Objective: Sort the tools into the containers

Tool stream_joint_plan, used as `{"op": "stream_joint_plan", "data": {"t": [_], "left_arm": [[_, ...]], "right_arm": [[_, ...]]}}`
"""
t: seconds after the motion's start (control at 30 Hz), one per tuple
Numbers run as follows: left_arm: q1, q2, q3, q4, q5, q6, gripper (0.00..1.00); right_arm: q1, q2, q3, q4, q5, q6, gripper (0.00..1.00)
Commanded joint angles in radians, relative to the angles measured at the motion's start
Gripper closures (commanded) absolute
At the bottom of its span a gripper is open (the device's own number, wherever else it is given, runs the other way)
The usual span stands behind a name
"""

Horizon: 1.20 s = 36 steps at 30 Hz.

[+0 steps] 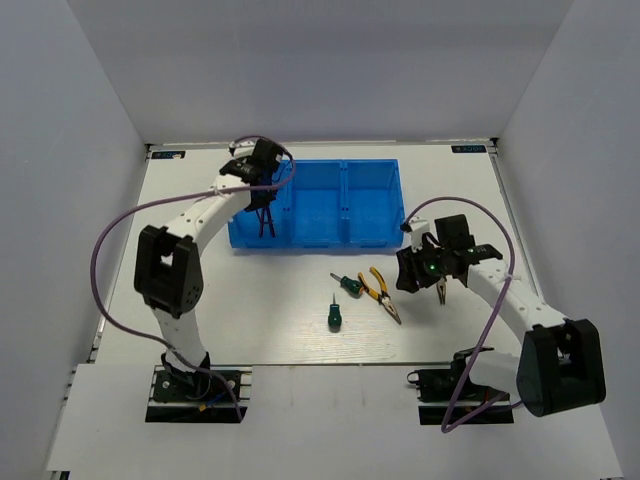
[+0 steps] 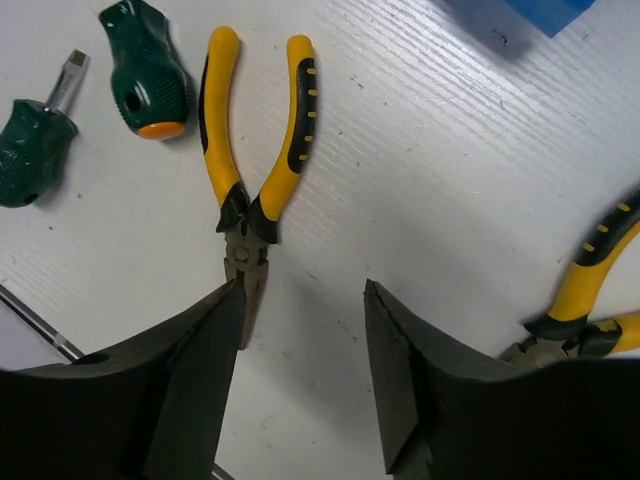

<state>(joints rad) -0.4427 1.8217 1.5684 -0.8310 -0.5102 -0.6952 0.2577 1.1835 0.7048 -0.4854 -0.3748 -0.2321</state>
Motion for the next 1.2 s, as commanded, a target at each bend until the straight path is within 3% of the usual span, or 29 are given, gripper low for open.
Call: {"op": "stream_joint_plan", "data": {"t": [0.0,0.2,0.3,0.53,0.63,0.67,0.73,0.83,0.97,1.13,1.17], "left_arm": [[0.055,0.084,0.164,0.006,0.027,0.124,0.95],[0.099,0.199,0.280,-0.031,0.061,0.177,0.59],[0.108,0.174,0.226,0.010,0.082,0.177,0.52],[0.108,0.018,0.075,0.081,0.130,0.190,0.42],[0.067,-0.105,-0.097,0.248,0.304,0.345,0.40],[0.053,-0.192,-0.211,0.300,0.450,0.386,0.40],[0.015,-0.260,-0.304,0.357,0.544,0.456,0.40],[-0.026,-0.360,-0.463,0.323,0.604,0.480,0.40],[-0.068,-0.466,-0.571,0.345,0.671,0.456,0.39],[-0.151,-0.434,-0.594,0.427,0.722,0.384,0.39],[-0.166,-0.420,-0.594,0.446,0.722,0.370,0.39]], "right_arm": [[0.011,0.073,0.015,0.051,0.000,-0.009,0.41],[0.063,0.186,0.048,0.139,0.062,0.042,0.42],[0.090,0.221,0.053,0.208,0.114,0.097,0.44],[0.158,0.326,0.122,0.274,0.169,0.190,0.46],[0.190,0.379,0.166,0.277,0.185,0.203,0.46],[0.198,0.392,0.171,0.280,0.207,0.206,0.46],[0.219,0.435,0.179,0.289,0.278,0.209,0.47],[0.230,0.482,0.191,0.249,0.410,0.224,0.53],[0.229,0.475,0.168,0.215,0.436,0.249,0.62],[0.224,0.418,0.162,0.150,0.386,0.238,1.00],[0.224,0.416,0.182,0.137,0.345,0.237,1.00]]}}
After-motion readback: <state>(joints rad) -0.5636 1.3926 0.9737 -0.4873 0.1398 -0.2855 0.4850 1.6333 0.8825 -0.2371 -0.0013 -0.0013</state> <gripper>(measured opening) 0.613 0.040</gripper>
